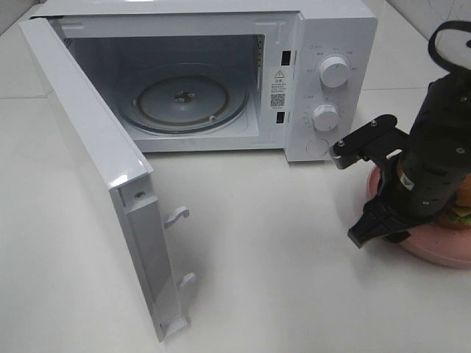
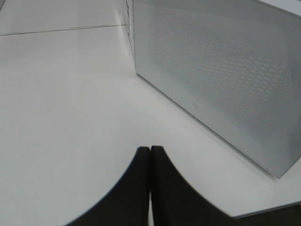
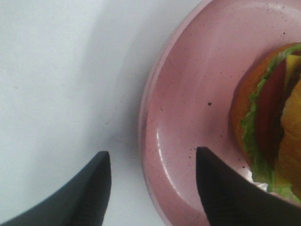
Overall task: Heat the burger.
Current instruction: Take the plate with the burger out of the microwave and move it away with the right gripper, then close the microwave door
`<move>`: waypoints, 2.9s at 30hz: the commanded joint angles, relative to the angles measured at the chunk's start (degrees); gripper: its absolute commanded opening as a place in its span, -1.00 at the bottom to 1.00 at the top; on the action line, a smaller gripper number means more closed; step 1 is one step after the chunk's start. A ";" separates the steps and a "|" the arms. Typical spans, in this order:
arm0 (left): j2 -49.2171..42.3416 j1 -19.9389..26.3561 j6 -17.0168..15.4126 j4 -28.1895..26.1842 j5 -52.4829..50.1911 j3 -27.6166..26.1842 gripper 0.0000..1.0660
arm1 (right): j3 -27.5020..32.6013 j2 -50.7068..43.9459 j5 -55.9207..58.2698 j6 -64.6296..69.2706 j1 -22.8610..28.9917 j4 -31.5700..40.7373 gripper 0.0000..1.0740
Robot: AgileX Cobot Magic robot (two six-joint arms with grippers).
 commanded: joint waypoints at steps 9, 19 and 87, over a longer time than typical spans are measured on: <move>-1.20 0.06 0.11 -0.46 -0.74 0.11 -0.99 | -10.89 -7.91 12.03 -4.13 -0.80 17.42 0.34; -1.20 0.06 0.11 -0.46 -0.74 0.11 -0.99 | -20.80 -10.77 23.03 -13.24 -11.06 29.56 0.41; 2.98 0.06 2.64 -1.09 -1.72 -0.63 -0.99 | 14.78 -98.09 26.87 -27.44 -16.84 37.13 0.14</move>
